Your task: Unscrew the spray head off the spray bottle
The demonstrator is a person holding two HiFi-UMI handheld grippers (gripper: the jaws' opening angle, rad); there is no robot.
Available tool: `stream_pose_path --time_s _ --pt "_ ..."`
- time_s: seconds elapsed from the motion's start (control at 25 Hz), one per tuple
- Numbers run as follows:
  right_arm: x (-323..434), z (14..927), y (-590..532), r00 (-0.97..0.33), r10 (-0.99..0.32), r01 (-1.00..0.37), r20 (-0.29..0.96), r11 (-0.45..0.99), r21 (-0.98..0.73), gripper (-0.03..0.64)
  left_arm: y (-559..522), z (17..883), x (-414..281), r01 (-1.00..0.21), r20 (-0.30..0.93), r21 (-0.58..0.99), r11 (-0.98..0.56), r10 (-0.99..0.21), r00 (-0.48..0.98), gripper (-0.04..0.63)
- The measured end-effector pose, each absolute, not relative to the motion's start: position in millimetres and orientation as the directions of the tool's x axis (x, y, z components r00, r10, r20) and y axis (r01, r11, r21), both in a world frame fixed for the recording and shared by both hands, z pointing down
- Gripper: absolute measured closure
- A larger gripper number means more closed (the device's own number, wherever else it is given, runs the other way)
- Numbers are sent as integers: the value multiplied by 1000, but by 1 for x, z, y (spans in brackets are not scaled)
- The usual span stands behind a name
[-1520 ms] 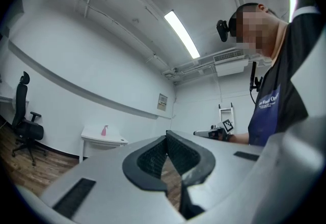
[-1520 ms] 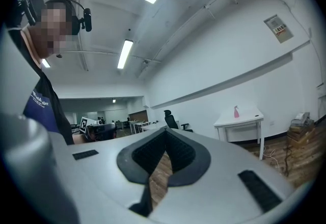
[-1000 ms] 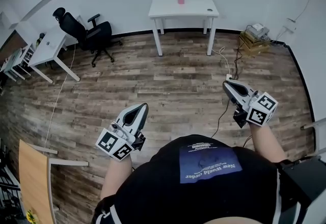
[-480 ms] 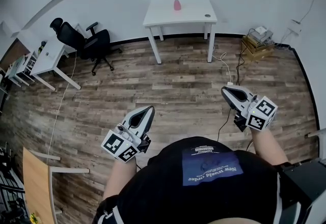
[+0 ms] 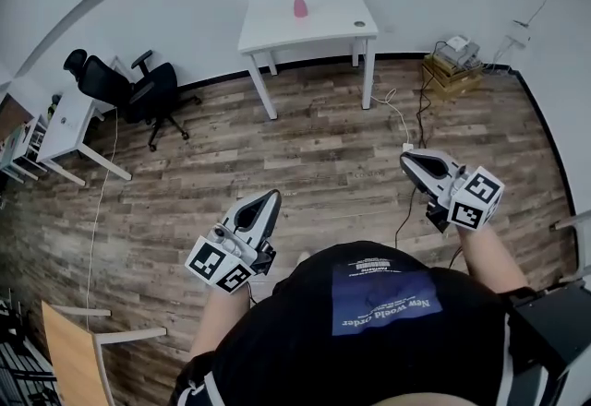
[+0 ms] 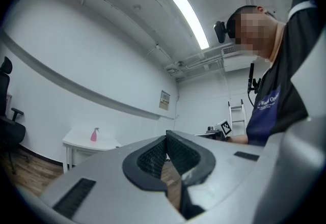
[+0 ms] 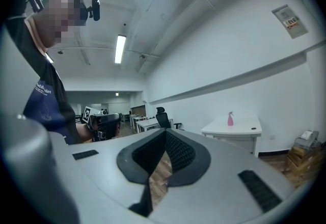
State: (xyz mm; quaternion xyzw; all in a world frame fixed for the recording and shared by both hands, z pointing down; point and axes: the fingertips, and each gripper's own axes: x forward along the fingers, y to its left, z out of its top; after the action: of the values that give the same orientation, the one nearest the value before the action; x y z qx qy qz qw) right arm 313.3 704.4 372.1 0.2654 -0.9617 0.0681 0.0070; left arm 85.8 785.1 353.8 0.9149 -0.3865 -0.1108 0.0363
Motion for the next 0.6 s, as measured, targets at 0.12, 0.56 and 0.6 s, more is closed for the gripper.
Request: stream_pose_path --time_s 0.12,0.56,0.6 --pt "295 362 685 -837 -547 -546 24 830 -115 620 760 351 53 -691 -200 150 -707 -706 679 594" --pt "190 347 616 -792 -611 -606 -18 788 -106 620 678 346 -76 -690 -171 121 -714 -699 694 594" --pt "182 348 610 -790 -613 -608 -19 787 -109 620 673 348 -85 -689 -169 124 -714 -700 694 594"
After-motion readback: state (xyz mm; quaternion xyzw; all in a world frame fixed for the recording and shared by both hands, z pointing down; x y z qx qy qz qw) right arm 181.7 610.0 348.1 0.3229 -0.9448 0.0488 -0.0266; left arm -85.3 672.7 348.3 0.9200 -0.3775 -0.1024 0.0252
